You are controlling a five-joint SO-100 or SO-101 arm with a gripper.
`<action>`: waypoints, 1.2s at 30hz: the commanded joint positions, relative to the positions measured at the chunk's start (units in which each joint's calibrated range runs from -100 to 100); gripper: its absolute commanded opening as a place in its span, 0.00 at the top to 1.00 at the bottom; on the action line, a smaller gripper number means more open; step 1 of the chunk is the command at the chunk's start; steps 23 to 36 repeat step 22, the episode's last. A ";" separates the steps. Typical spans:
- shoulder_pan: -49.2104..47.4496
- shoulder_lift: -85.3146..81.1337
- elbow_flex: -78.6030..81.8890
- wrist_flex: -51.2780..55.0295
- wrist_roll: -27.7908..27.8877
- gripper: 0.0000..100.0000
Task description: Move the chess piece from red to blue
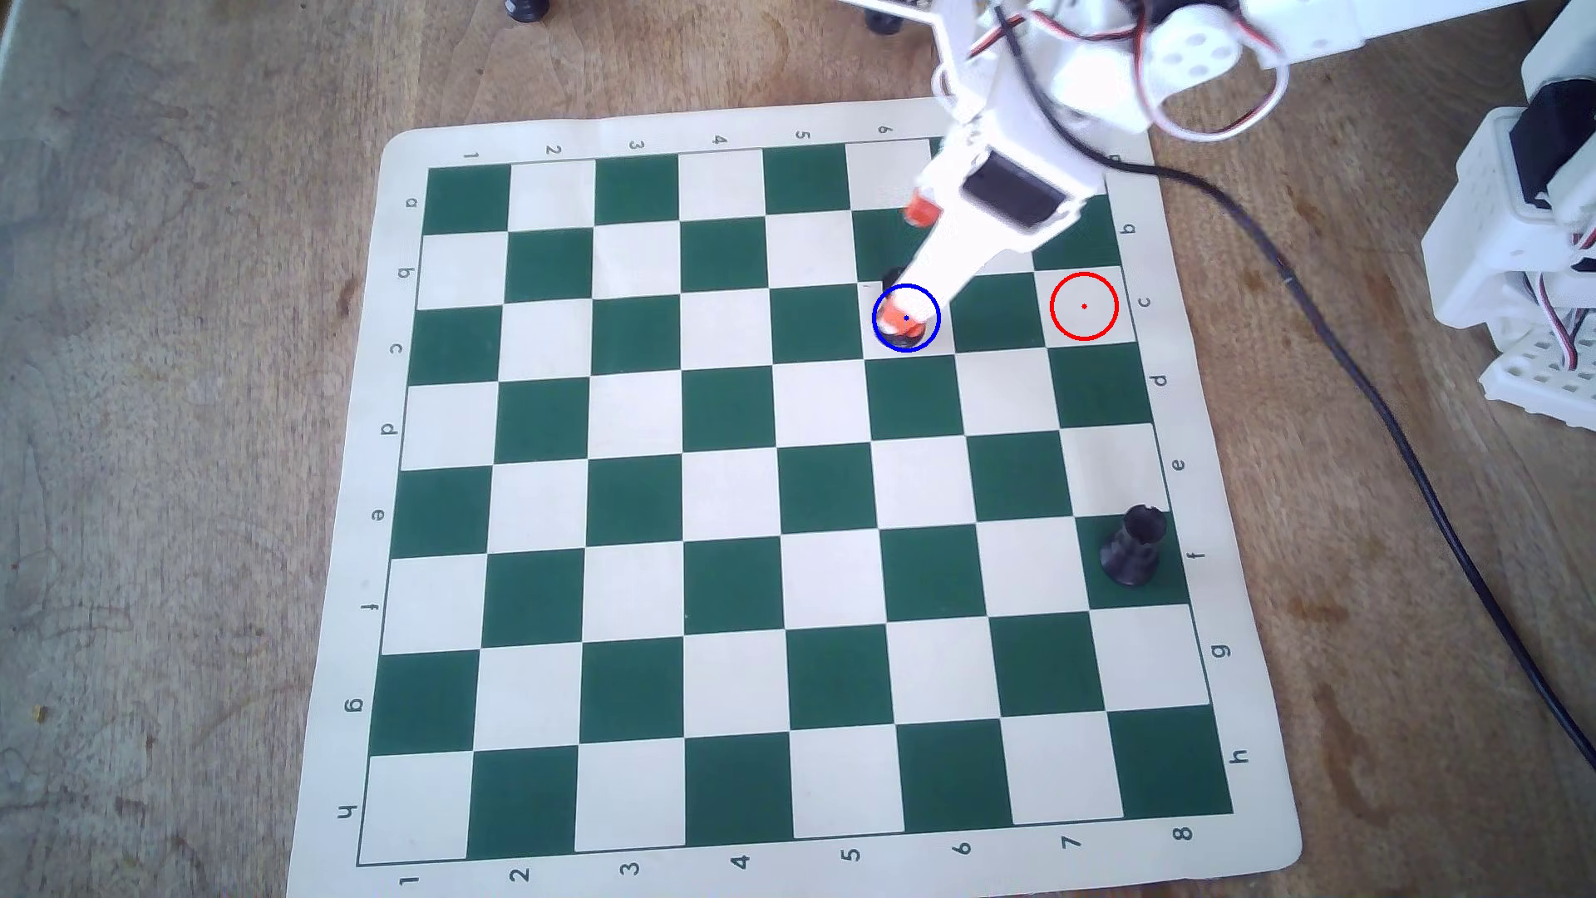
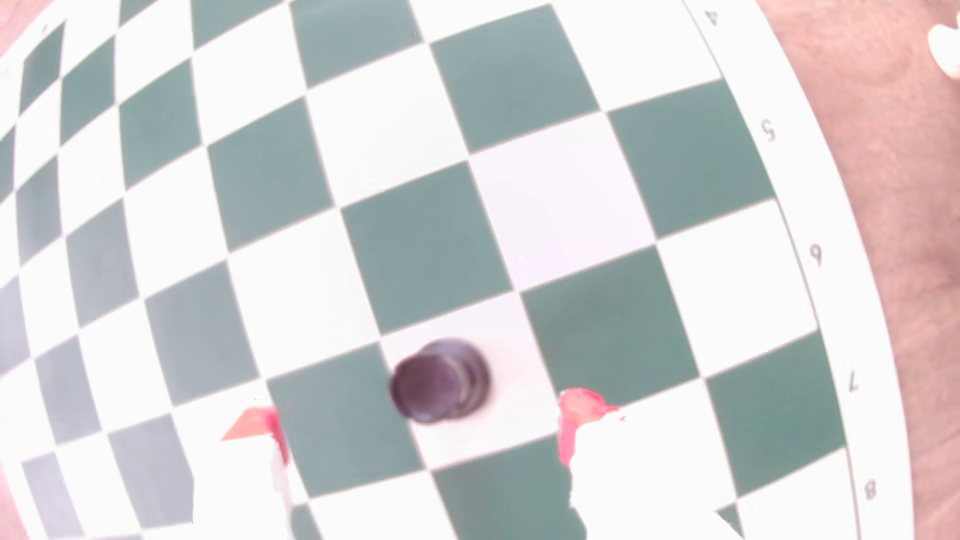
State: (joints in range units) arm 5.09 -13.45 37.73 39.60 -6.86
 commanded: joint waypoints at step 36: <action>-4.03 -53.53 35.16 -8.32 -2.20 1.00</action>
